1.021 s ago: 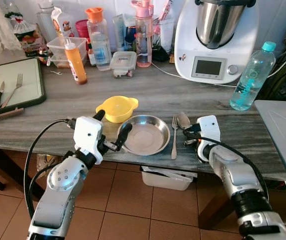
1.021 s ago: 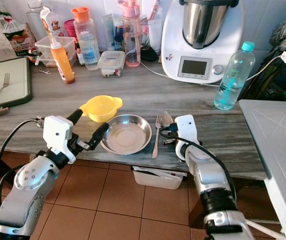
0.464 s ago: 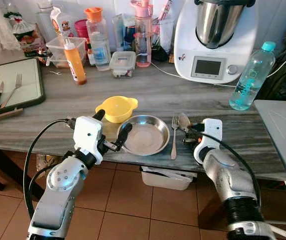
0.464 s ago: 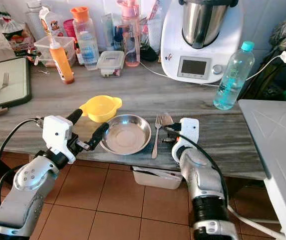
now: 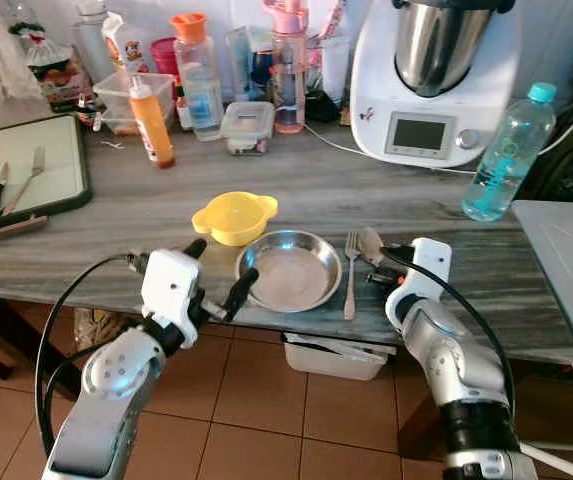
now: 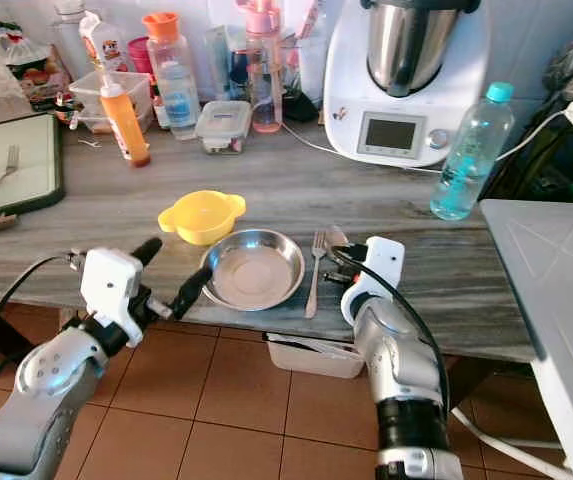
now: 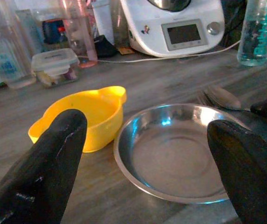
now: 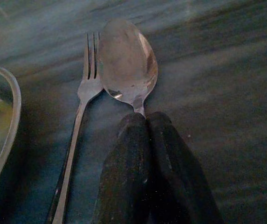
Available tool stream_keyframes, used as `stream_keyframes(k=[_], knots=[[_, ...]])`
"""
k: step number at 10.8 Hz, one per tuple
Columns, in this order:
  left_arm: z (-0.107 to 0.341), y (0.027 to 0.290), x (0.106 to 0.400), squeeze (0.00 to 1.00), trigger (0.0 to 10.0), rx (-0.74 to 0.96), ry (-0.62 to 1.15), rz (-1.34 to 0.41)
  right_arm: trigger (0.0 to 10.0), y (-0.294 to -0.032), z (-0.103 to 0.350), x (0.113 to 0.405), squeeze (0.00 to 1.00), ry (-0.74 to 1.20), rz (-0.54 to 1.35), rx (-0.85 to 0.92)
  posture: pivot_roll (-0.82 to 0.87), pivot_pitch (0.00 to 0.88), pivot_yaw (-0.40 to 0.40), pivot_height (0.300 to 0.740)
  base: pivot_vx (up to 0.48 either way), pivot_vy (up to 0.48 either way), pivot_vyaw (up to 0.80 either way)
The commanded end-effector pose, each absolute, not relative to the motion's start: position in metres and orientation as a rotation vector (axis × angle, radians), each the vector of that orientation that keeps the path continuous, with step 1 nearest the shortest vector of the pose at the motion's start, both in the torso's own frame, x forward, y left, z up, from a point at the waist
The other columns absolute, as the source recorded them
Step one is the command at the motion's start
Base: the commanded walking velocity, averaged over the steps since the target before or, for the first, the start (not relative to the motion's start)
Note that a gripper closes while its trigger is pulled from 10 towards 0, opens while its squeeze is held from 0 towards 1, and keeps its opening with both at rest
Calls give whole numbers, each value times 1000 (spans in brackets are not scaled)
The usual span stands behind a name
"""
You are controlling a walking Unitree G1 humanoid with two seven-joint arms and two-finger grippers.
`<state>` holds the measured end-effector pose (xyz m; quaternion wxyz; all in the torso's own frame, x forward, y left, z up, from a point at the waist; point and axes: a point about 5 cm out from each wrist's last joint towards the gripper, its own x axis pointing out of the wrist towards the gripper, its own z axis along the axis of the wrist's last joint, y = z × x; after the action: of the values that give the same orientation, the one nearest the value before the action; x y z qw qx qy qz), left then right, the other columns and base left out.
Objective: Setting the table
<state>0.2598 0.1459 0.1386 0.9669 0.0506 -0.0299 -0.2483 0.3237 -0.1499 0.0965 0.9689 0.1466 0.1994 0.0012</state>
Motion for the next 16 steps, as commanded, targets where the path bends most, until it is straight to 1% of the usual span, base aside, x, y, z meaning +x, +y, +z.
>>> stream_keyframes(k=[1,2,3,4,5,8,12,14,16], knots=[[142,146,258,0,10000,113,-65,-506,0,-150,70,310,0,544,-21,287,95,48,48,740,0,0,0],[141,145,257,0,10000,109,-63,-506,4902,-150,71,310,0,538,12,218,94,47,45,740,0,0,0],[141,144,257,0,10000,107,-62,-507,10000,-153,73,310,0,535,1,175,93,46,41,740,0,0,0],[141,144,256,0,10000,106,-63,-505,10000,-154,78,311,0,517,9,161,97,45,36,740,0,0,0],[141,145,255,0,10000,105,-64,-500,10000,-154,83,312,1000,483,25,132,97,44,33,740,0,0,0],[141,147,255,0,10000,104,-67,-494,10000,-150,97,315,1000,367,33,129,98,39,33,740,0,0,0],[144,149,255,0,10000,107,-77,-484,10000,-156,121,314,1000,240,55,102,99,34,29,740,0,0,0],[144,149,252,0,10000,102,-71,-488,10000,-159,124,307,1000,229,61,60,92,37,31,740,0,0,0],[141,149,243,0,10000,99,-25,-551,10000,-173,117,288,1000,315,12,14,91,40,30,740,0,0,0]])
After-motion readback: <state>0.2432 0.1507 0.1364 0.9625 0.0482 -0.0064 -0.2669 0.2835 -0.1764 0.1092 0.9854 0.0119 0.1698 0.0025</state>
